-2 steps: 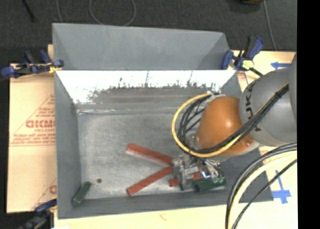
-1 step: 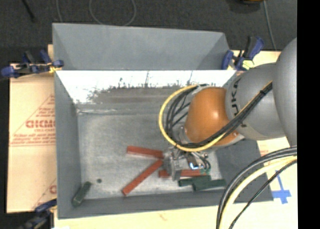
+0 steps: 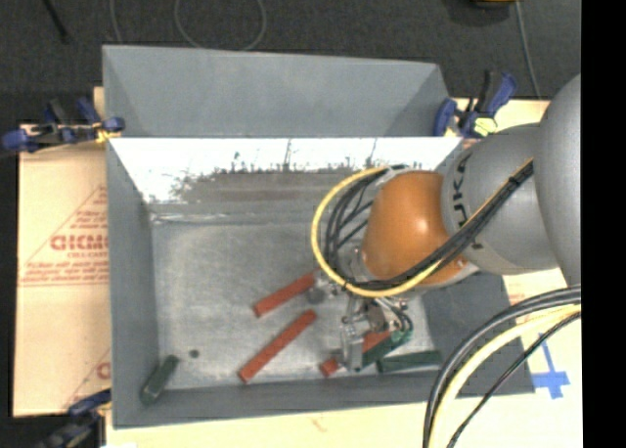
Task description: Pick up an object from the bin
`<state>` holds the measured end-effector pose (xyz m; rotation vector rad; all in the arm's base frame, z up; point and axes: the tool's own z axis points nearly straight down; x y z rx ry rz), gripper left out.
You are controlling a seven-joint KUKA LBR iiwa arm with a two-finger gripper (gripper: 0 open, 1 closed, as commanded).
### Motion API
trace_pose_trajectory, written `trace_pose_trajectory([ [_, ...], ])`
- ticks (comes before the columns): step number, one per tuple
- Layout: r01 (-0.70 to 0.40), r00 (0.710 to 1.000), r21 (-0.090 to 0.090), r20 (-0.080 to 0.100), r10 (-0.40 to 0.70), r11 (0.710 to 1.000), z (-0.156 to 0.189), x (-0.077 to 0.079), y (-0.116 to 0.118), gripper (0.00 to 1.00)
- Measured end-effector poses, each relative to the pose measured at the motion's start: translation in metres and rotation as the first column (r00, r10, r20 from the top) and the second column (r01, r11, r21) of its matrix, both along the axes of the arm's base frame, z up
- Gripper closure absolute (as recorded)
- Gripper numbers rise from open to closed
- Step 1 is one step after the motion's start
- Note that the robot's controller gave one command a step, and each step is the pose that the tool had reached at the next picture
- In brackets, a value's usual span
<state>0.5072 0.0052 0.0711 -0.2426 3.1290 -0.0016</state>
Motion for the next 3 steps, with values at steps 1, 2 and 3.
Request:
trace_pose_trajectory([
  [1, -0.522, 0.853, -0.008, 0.013, 0.522, 0.853, 0.002, -0.030, 0.050, 0.00],
  [2, -0.520, 0.854, -0.002, -0.001, 0.520, 0.854, 0.001, -0.034, 0.050, 1.00],
  [3, -0.534, 0.846, -0.006, 0.007, 0.534, 0.846, 0.177, -0.011, 0.017, 1.00],
])
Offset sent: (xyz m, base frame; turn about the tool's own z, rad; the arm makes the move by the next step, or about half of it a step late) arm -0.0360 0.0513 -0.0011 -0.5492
